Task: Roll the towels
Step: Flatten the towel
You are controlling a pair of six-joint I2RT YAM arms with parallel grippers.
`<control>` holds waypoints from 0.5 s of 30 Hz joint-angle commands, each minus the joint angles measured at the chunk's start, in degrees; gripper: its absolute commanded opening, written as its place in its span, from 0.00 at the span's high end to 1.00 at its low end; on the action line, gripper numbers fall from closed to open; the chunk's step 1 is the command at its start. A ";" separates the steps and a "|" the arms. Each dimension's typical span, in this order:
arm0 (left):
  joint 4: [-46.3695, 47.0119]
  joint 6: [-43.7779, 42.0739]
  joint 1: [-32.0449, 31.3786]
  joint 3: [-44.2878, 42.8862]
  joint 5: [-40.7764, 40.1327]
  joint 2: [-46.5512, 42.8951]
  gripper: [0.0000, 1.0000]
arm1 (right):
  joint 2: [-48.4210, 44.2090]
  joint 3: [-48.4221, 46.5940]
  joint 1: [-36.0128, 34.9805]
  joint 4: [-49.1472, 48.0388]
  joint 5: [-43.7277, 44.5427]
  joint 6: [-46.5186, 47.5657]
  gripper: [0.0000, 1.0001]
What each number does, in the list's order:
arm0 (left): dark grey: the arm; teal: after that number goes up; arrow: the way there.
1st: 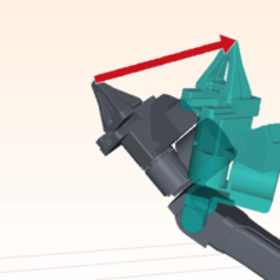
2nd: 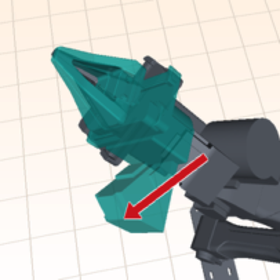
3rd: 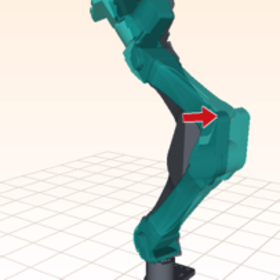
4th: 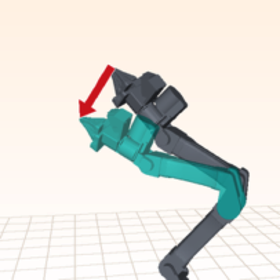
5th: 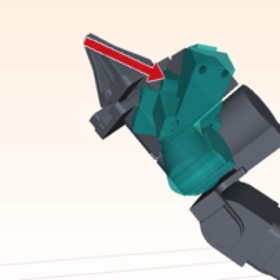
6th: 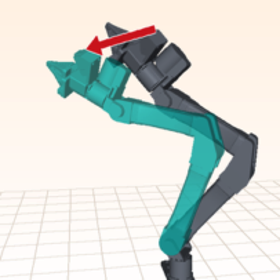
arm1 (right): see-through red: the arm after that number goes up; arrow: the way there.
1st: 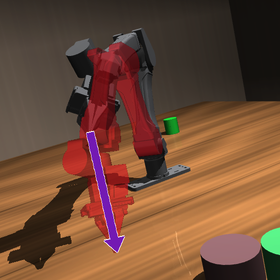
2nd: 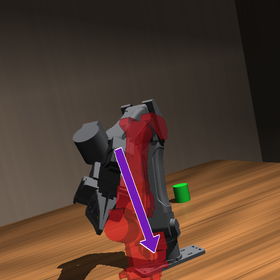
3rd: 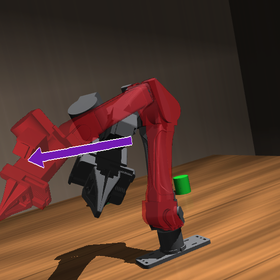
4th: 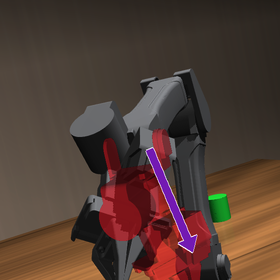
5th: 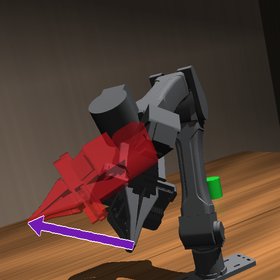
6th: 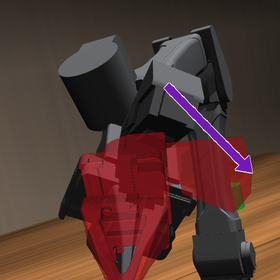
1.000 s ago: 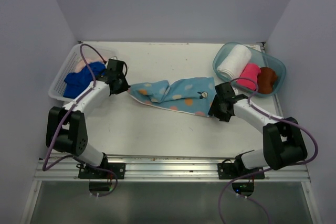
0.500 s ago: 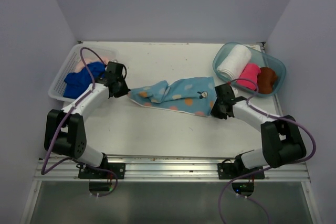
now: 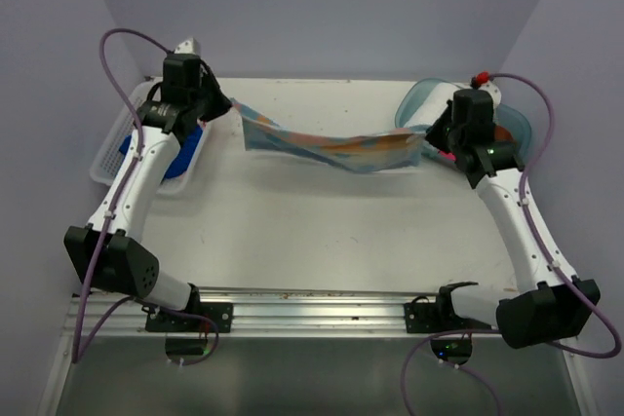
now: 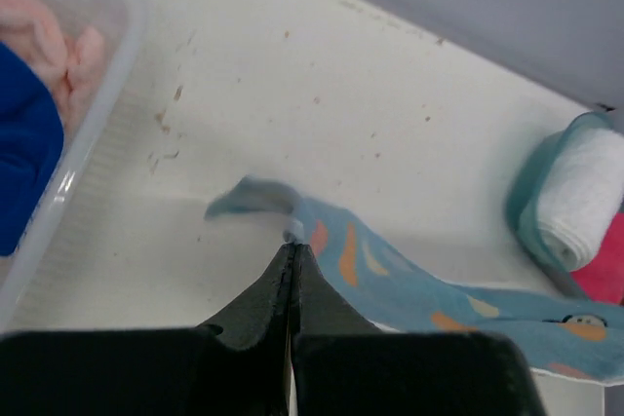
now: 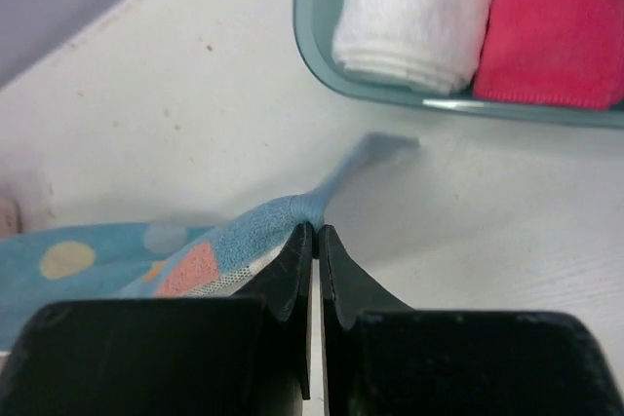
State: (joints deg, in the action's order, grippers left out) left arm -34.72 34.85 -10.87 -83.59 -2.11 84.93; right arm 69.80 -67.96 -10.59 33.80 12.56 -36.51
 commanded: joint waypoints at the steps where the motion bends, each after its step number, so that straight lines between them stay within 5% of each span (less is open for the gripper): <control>1: -2.54 -1.80 1.56 -10.34 3.77 -1.25 1.00 | -1.51 -9.97 0.83 5.13 1.42 4.77 1.00; 7: -3.60 -1.37 2.26 -17.92 5.53 -4.59 1.00 | -3.79 -20.89 0.83 10.40 1.07 7.24 1.00; 15: -1.85 -1.89 2.35 -14.42 5.88 -8.55 1.00 | -5.55 -23.19 0.83 12.51 -0.87 8.65 1.00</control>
State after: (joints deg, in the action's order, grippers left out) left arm -36.53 34.57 -9.02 -99.55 1.96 76.82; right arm 64.47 -90.11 -9.80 43.77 12.49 -29.82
